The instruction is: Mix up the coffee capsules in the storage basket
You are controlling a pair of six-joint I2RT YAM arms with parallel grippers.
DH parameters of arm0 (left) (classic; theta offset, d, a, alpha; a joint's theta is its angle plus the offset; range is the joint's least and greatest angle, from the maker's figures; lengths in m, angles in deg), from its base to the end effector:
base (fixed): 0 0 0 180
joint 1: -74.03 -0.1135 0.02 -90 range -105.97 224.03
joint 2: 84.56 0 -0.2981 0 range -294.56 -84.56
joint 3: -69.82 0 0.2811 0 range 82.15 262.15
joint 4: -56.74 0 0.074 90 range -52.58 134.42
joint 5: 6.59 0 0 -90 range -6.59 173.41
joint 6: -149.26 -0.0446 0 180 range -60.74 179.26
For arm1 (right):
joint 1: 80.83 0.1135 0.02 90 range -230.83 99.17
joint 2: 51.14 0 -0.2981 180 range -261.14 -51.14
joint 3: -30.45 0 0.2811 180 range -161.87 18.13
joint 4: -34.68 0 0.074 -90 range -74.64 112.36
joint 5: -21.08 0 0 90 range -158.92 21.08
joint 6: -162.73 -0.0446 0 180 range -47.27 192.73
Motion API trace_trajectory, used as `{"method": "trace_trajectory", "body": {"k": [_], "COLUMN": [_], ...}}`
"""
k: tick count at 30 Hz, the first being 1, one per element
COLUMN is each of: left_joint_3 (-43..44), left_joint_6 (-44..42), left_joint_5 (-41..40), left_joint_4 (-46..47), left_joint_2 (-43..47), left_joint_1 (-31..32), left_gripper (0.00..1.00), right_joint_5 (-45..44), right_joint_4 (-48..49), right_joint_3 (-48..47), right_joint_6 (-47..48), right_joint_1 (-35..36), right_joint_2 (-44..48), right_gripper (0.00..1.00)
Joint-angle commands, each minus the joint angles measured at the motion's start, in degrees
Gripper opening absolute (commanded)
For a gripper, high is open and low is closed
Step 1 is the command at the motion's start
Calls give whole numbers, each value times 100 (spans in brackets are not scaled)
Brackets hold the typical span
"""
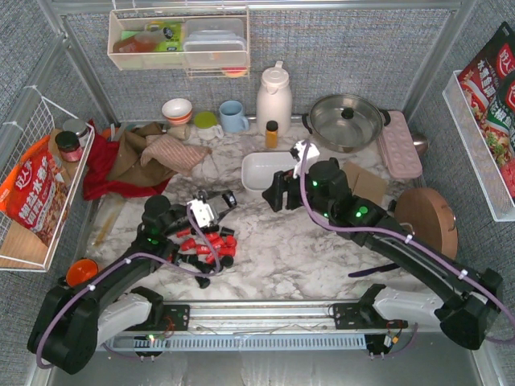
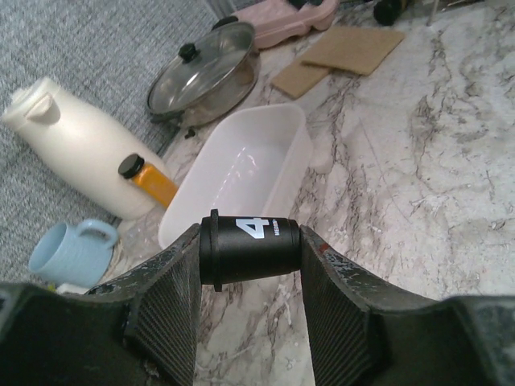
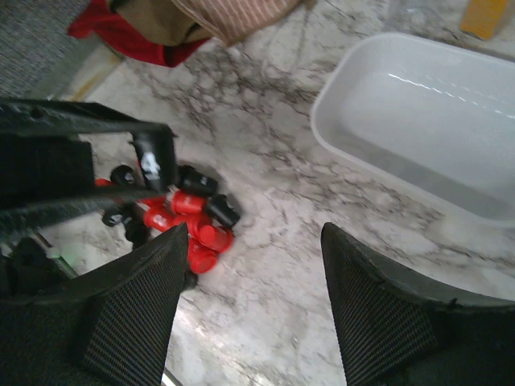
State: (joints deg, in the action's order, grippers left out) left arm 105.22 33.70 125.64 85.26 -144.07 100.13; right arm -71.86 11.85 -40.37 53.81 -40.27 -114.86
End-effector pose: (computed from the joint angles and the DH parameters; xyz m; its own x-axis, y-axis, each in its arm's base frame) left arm 0.1952 -0.1290 0.2638 0.4625 0.1292 -0.8772 0.8070 0.3485 0.4768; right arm 0.2150 0.1810 0.3834 -0.3932 0.0897 -0.9151 -0.5120 0.8053 0.2990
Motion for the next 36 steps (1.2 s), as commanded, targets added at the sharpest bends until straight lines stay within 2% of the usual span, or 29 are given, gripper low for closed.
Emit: {"method": "trace_trajectory", "body": {"k": [1, 11, 17, 29, 36], "left_joint_3": [-52, -83, -92, -102, -105], "left_joint_6": [-303, -324, -368, -353, -379], "left_joint_5": [122, -134, -119, -128, -230], "left_joint_4": [427, 298, 289, 281, 249], "left_joint_2": [56, 418, 483, 636, 664], "left_joint_1": [179, 282, 363, 511, 577], "left_gripper": [54, 54, 54, 54, 54], "right_joint_5": [-27, 176, 188, 193, 224], "right_joint_4": [852, 1398, 1443, 1495, 1543], "right_joint_3": [-122, -458, -504, -695, -751], "right_joint_6": [-257, -157, -122, -182, -233], "right_joint_1": [335, 933, 1023, 1151, 1226], "right_joint_2": [-246, -1083, -1272, -1772, -1899], "right_gripper": [71, 69, 63, 58, 38]}}
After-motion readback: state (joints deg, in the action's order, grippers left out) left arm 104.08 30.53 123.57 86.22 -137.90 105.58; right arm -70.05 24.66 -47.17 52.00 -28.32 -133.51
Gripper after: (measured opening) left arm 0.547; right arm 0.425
